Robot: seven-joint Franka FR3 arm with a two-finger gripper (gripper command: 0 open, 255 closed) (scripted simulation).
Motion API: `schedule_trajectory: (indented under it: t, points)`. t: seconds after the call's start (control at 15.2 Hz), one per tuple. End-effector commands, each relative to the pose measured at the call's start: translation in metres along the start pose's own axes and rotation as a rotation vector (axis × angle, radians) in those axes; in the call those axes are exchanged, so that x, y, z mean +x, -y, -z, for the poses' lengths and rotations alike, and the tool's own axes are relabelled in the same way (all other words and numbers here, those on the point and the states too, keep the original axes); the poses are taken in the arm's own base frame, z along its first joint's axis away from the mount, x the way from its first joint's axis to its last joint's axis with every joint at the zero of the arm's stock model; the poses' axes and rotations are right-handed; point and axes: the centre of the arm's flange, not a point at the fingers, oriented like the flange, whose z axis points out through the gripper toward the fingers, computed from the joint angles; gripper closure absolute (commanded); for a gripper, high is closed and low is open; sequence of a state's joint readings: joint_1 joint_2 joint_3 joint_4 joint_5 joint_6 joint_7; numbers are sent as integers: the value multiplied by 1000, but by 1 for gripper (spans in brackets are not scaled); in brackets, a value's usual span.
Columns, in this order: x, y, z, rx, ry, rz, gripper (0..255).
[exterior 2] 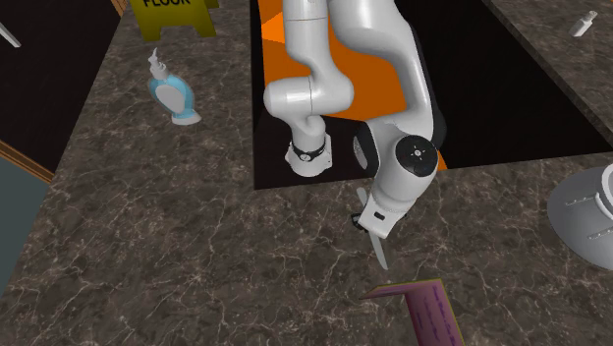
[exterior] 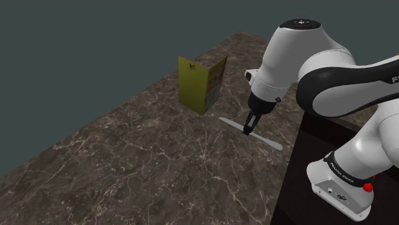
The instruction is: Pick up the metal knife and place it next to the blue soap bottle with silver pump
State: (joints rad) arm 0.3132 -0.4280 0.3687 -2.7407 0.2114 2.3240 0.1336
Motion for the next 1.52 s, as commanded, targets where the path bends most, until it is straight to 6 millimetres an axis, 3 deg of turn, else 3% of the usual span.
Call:
schedule_trajectory:
  t: [0.0,1.45]
  points:
    - [0,0,5,0,0,0,255]
    - [0,0,121,0,0,0,255]
